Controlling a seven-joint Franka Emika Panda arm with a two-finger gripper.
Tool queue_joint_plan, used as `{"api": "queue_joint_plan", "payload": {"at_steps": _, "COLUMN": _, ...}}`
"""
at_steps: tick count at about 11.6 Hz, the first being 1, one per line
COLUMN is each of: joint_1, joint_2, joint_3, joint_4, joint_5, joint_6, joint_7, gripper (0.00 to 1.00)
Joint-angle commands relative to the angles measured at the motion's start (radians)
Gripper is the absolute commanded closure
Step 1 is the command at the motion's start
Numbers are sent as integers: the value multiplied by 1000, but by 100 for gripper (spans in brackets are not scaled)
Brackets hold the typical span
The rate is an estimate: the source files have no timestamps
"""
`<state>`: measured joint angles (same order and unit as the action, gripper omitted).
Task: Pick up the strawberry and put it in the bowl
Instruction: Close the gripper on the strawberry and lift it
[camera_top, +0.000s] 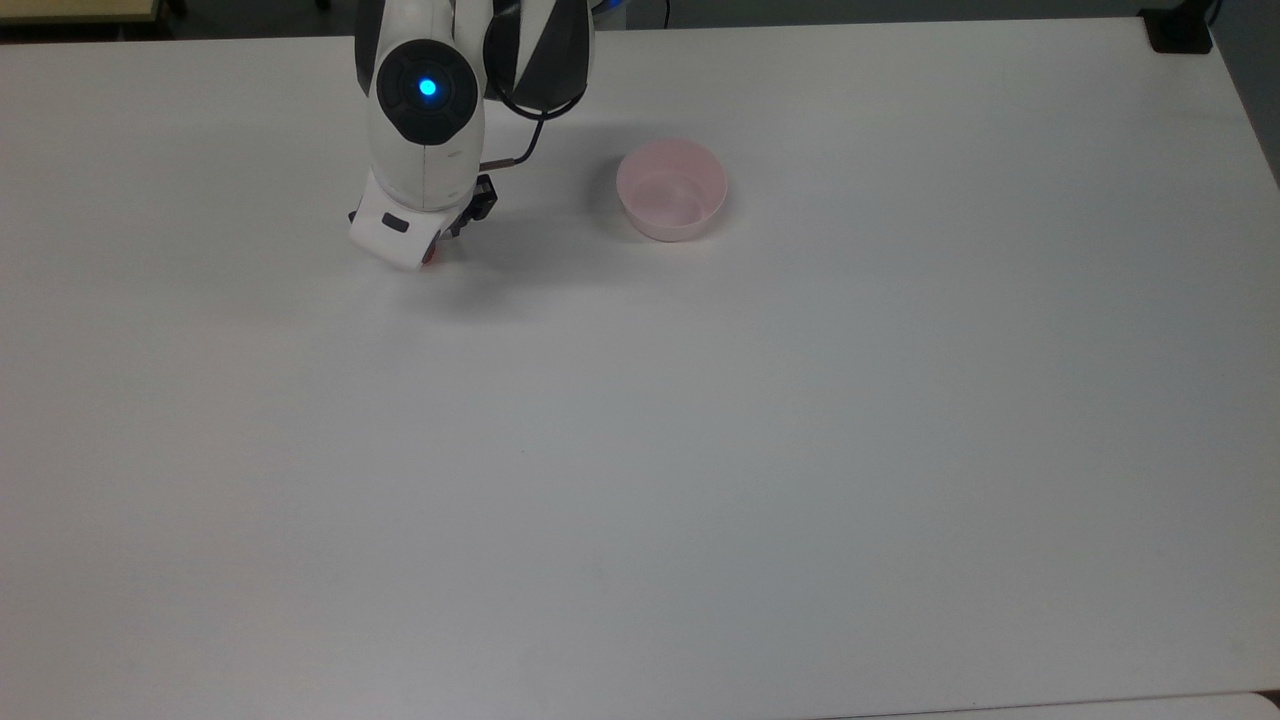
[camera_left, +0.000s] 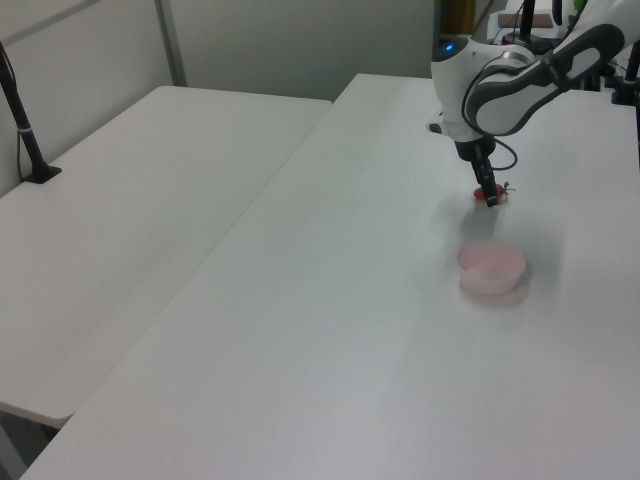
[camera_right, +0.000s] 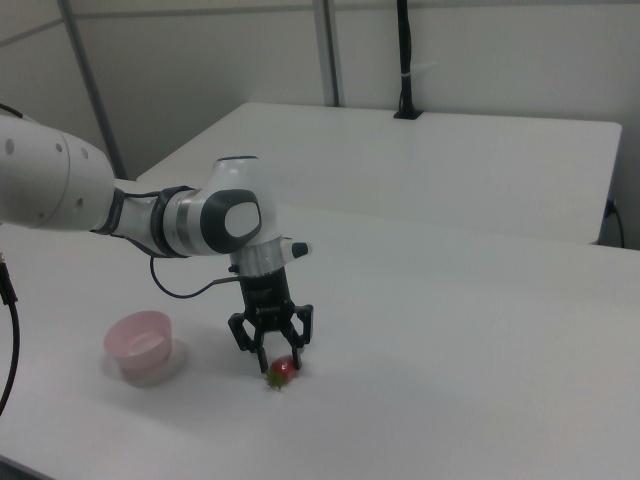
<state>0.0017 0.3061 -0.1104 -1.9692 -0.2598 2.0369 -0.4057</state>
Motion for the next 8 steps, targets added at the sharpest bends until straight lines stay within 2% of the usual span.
{"api": "queue_joint_plan", "payload": {"at_steps": 1, "joint_1": -9, "joint_2": -24, "joint_3": -6, "joint_4": -34, "joint_5": -16, "joint_6": 31, "joint_7": -25, "gripper": 51}}
{"api": "queue_joint_plan", "payload": {"at_steps": 3, "joint_1": -14, "joint_2": -38, "joint_3": -5, "joint_4": -28, "joint_5": -13, "joint_6": 22, "joint_7": -33, "gripper": 59}}
{"api": "queue_joint_plan", "payload": {"at_steps": 5, "joint_1": -25, "joint_2": -89, "joint_3": -9, "joint_4": -22, "joint_5": -1, "joint_6": 16, "joint_7": -38, "gripper": 62}}
{"api": "queue_joint_plan", "payload": {"at_steps": 8, "joint_1": -14, "joint_2": -175, "joint_3": -11, "joint_4": 67, "joint_5": 101, "joint_6": -73, "joint_7": -28, "gripper": 62}}
